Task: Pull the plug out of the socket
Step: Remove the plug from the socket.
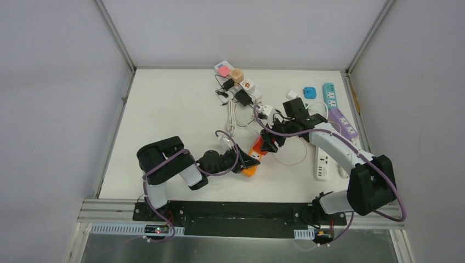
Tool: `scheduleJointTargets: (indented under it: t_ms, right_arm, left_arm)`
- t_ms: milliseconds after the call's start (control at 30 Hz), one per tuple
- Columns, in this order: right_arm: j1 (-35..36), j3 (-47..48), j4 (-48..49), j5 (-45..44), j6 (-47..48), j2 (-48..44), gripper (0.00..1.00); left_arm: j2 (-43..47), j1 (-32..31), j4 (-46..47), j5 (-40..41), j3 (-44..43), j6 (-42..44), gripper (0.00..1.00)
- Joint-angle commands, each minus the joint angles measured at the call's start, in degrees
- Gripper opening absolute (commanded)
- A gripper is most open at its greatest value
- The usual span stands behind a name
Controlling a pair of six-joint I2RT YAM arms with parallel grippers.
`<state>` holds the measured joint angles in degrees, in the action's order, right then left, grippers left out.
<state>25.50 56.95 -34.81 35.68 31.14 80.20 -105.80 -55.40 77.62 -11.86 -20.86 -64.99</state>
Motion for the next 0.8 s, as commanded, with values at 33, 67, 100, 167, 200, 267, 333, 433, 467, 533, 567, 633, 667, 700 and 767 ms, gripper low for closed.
scheduleJointTargets:
  t_ms: [33, 67, 100, 167, 200, 267, 333, 433, 467, 533, 567, 633, 667, 700, 767]
  right_arm:
    - [5.4, 1.9, 1.6, 3.2, -4.4, -1.8, 0.0]
    - [6.6, 1.6, 2.1, 2.9, -4.5, -1.7, 0.0]
    - [7.6, 1.4, 2.3, 2.9, -4.6, -1.4, 0.0]
    - [8.6, 1.7, 2.1, 3.5, -4.6, -0.1, 0.0]
    - [8.8, 2.0, 1.7, 3.9, -4.4, 0.6, 0.0]
    - [8.5, 3.1, 0.4, 3.3, -3.9, 1.5, 0.0]
    - [5.6, 4.3, -0.5, 4.6, -4.7, 2.3, 0.0]
    - [-0.3, 4.8, -1.7, 7.5, -5.3, 2.4, 0.0]
    - [-1.1, 4.5, -1.7, 7.5, -5.0, 2.0, 0.0]
    - [-1.6, 3.8, -1.3, 7.7, -4.9, 1.5, 0.0]
    - [-1.5, 3.8, -1.4, 8.1, -4.9, 1.8, 0.0]
    - [-1.6, 4.2, -2.0, 8.2, -4.4, 2.6, 0.0]
    - [-1.6, 4.2, -2.1, 8.1, -4.3, 3.0, 0.0]
    - [-1.6, 4.2, -2.2, 8.2, -4.2, 3.2, 0.0]
    - [-1.0, 3.9, -1.9, 8.2, -4.2, 3.0, 0.0]
  left_arm:
    - [1.0, 0.5, 3.7, -0.1, -0.8, 2.5, 0.0]
    - [0.9, 0.5, 3.7, -0.3, -1.2, 2.7, 0.0]
    - [0.9, 0.6, 3.6, -0.6, -1.5, 2.9, 0.0]
    - [1.5, 0.6, 3.6, -1.0, -1.7, 3.5, 0.0]
    - [1.8, 0.5, 3.6, -0.9, -1.6, 3.8, 0.0]
    - [2.5, 0.6, 3.6, -0.8, -1.0, 4.6, 0.0]
    - [3.5, 0.9, 3.6, -1.0, -0.2, 5.9, 0.0]
    - [5.2, 1.3, 3.6, -1.1, 1.4, 7.0, 0.0]
    - [5.6, 1.5, 3.6, -1.3, 1.8, 7.2, 0.0]
    - [6.1, 1.8, 3.7, -1.9, 1.9, 7.4, 0.0]
    - [6.1, 2.0, 3.7, -2.5, 1.7, 7.4, 0.0]
    - [6.1, 2.0, 3.6, -4.1, 0.9, 7.5, 0.0]
    - [6.1, 2.0, 3.6, -4.7, 0.7, 7.5, 0.0]
    - [6.1, 2.0, 3.6, -5.0, 0.7, 7.5, 0.0]
    - [6.2, 2.0, 3.7, -4.8, 0.8, 7.4, 0.0]
